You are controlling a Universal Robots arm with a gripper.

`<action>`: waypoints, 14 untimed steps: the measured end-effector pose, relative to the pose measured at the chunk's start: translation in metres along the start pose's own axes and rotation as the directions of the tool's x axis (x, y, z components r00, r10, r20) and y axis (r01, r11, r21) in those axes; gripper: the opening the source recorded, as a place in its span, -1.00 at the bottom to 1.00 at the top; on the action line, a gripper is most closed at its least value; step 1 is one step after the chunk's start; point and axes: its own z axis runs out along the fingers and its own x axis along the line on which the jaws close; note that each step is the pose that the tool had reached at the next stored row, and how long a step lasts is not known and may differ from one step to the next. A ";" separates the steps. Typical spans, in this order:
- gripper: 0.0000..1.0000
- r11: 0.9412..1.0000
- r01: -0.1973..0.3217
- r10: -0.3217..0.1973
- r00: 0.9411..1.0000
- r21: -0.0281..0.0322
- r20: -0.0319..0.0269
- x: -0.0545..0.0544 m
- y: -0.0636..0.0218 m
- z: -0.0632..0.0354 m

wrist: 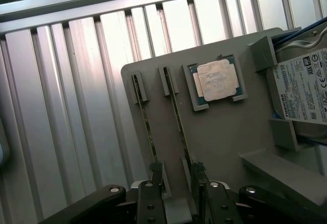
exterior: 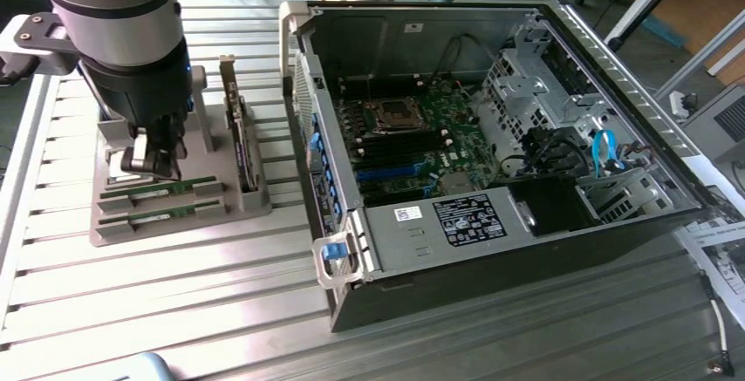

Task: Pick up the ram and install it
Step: 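Pick up the ram and move it above insertion slot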

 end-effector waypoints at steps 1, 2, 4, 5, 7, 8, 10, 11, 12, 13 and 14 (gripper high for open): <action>-0.28 1.000 0.000 0.000 1.000 0.000 0.000 0.000 0.0000 0.0005; -0.28 1.000 0.001 -0.001 1.000 0.000 0.000 0.000 0.0000 0.0009; -0.28 1.000 0.003 -0.003 1.000 0.000 0.000 0.000 0.0000 0.0016; -0.28 1.000 0.007 -0.007 1.000 0.000 0.000 0.000 0.0000 0.0020; -0.28 1.000 0.029 -0.029 1.000 -0.001 -0.001 0.000 0.0001 0.0025; -0.28 0.999 0.051 -0.051 0.999 -0.001 -0.002 0.000 0.0000 0.0027; -0.28 0.996 0.086 -0.086 0.996 -0.001 -0.003 0.001 0.0000 0.0032; -0.28 0.994 0.109 -0.109 0.994 -0.002 -0.004 0.001 0.0000 0.0035; -0.28 0.992 0.127 -0.127 0.992 -0.002 -0.005 0.001 0.0000 0.0037; -0.28 0.990 0.140 -0.140 0.990 -0.002 -0.005 0.001 0.0000 0.0039; -0.28 0.988 0.154 -0.154 0.988 -0.003 -0.006 0.001 0.0000 0.0041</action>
